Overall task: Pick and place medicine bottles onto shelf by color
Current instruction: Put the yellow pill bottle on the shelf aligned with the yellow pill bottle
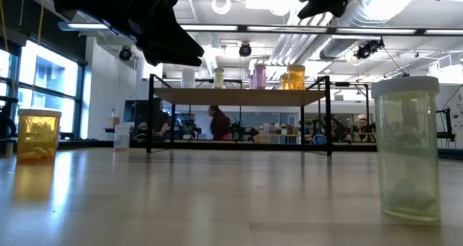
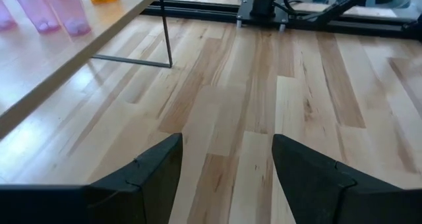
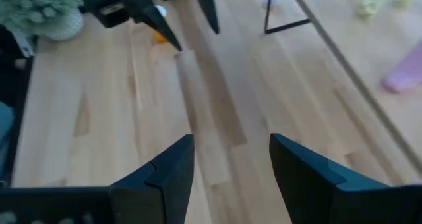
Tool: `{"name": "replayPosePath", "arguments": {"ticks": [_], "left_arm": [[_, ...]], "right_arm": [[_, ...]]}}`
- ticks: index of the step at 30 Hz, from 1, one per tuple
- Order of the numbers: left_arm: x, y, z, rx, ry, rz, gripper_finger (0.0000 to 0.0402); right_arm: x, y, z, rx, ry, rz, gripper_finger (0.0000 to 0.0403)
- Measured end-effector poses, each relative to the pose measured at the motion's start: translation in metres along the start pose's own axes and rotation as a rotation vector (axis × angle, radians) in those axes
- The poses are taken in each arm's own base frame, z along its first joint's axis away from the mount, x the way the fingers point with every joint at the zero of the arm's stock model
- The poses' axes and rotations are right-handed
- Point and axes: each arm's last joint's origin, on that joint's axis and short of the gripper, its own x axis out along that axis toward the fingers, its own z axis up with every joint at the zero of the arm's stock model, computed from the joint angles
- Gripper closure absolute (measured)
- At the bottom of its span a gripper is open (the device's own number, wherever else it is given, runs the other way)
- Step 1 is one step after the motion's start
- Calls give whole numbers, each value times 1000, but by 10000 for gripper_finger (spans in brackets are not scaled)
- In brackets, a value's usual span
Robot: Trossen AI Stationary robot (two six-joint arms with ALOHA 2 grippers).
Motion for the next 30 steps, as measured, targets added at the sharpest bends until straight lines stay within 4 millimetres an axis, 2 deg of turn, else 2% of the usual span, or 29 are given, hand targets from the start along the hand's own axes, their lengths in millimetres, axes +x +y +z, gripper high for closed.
{"name": "replayPosePath", "arguments": {"ticks": [14,25,30], "left_arm": [[0,-1,1,-44,-8,-6,177],[0,-1,4,-53,-36,-10,177],[0,-1,4,-55,-42,-11,177]], "right_arm": [[-8,33,-9,-13,-14,97,214],[-13,50,-20,-39,12,121,214],[-16,60,-28,-94,0,48,214]]}}
